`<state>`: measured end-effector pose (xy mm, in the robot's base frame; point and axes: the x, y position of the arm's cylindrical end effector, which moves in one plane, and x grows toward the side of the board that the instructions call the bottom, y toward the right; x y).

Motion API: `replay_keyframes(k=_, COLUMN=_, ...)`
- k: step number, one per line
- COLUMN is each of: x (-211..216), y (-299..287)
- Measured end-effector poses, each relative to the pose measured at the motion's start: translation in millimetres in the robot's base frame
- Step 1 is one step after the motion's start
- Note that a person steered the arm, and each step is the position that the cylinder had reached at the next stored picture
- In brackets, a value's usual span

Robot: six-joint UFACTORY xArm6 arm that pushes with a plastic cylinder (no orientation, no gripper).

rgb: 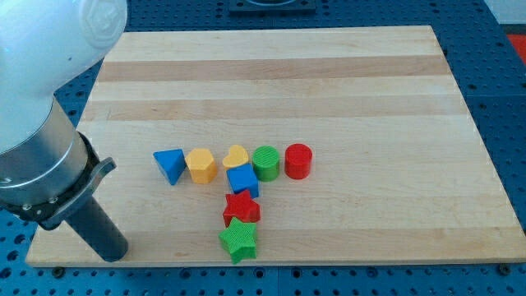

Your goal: Slightly push the blue triangle to upwards

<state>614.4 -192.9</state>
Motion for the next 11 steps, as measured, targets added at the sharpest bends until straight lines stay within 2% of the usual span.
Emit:
replay_keyframes(k=4, x=-34, y=16)
replay_keyframes(k=8, x=-38, y=29)
replay_keyframes(k=11, x=-84, y=34)
